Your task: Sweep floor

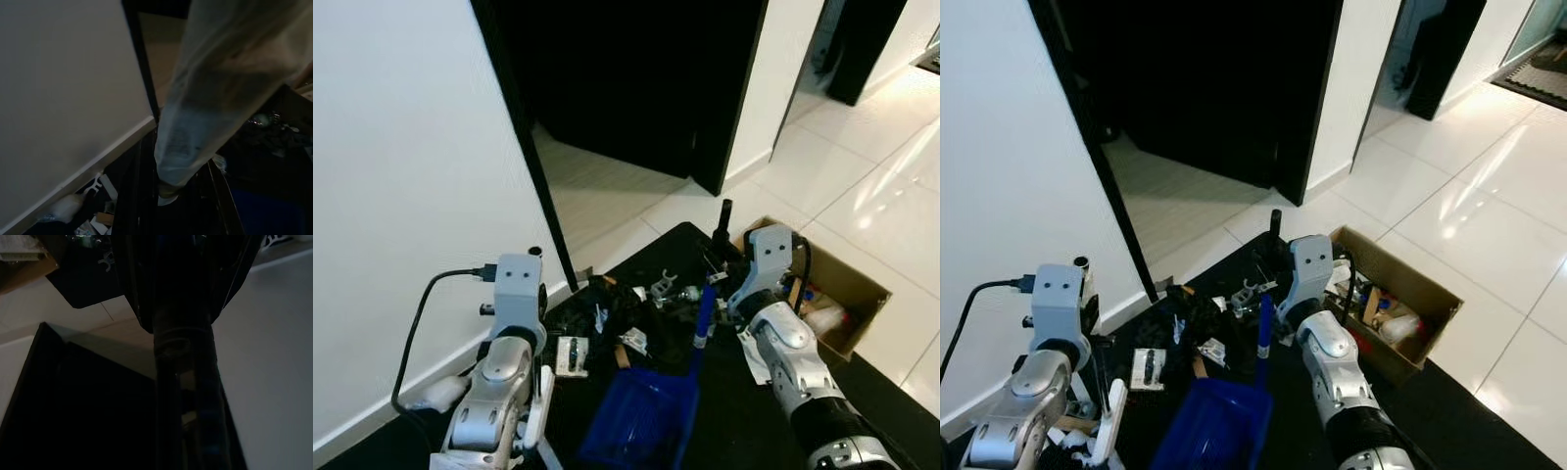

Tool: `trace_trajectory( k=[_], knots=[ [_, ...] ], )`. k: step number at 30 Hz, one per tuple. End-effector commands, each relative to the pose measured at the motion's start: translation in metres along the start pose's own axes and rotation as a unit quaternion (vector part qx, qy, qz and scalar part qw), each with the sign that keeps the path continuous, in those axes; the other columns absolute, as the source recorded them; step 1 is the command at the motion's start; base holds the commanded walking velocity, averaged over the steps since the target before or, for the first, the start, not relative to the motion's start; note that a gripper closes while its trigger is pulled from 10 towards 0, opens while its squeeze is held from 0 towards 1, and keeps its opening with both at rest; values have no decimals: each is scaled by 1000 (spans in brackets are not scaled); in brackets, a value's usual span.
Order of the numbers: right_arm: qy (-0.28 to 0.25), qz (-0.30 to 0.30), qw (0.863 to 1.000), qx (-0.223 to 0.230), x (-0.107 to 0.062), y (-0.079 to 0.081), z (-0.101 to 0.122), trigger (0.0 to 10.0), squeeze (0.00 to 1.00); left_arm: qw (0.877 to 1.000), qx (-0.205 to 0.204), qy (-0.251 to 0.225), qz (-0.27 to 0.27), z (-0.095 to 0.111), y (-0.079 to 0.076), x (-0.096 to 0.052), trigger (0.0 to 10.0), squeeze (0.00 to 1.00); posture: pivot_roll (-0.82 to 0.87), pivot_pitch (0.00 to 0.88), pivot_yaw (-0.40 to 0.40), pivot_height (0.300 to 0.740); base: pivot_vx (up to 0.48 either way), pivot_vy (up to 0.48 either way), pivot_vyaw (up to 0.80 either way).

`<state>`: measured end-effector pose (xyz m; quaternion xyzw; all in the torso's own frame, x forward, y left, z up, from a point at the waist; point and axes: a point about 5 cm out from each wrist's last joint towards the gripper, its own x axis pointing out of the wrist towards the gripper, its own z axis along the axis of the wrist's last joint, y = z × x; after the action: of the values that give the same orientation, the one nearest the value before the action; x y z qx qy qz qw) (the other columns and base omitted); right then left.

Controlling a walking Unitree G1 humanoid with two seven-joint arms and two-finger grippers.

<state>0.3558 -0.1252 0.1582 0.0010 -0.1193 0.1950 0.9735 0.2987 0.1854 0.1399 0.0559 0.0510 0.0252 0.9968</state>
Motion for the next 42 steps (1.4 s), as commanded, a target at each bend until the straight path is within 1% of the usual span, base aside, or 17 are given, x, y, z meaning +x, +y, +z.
trace_trajectory(
  k=[1,14,18,26,30,42],
  knots=[
    [-3,-6,1000,4,-2,-3,0,10000,0,1000,9,-11,1,1,0,-1,10000,0,110,178,50,740,0,259,0],
    [-2,-5,1000,2,-2,-3,-1,10000,0,1000,8,-12,-2,1,0,-1,10000,0,108,175,51,740,0,248,0],
    [-2,-5,1000,2,-2,-3,-1,10000,0,1000,3,-10,-2,1,-1,0,10000,0,108,174,51,740,0,410,0],
    [0,-5,1000,2,-2,-3,-1,10000,0,1000,8,-12,-3,2,-2,-1,10000,0,106,180,48,740,0,480,0],
    [0,-5,1000,2,-3,-3,-2,10000,0,1000,6,-14,-2,2,-1,-1,10000,0,107,182,48,740,0,296,0],
    [1,-5,1000,2,-3,-4,-2,10000,0,1000,15,-17,-5,2,-3,-1,10000,0,105,184,48,740,0,0,0]
  ],
)
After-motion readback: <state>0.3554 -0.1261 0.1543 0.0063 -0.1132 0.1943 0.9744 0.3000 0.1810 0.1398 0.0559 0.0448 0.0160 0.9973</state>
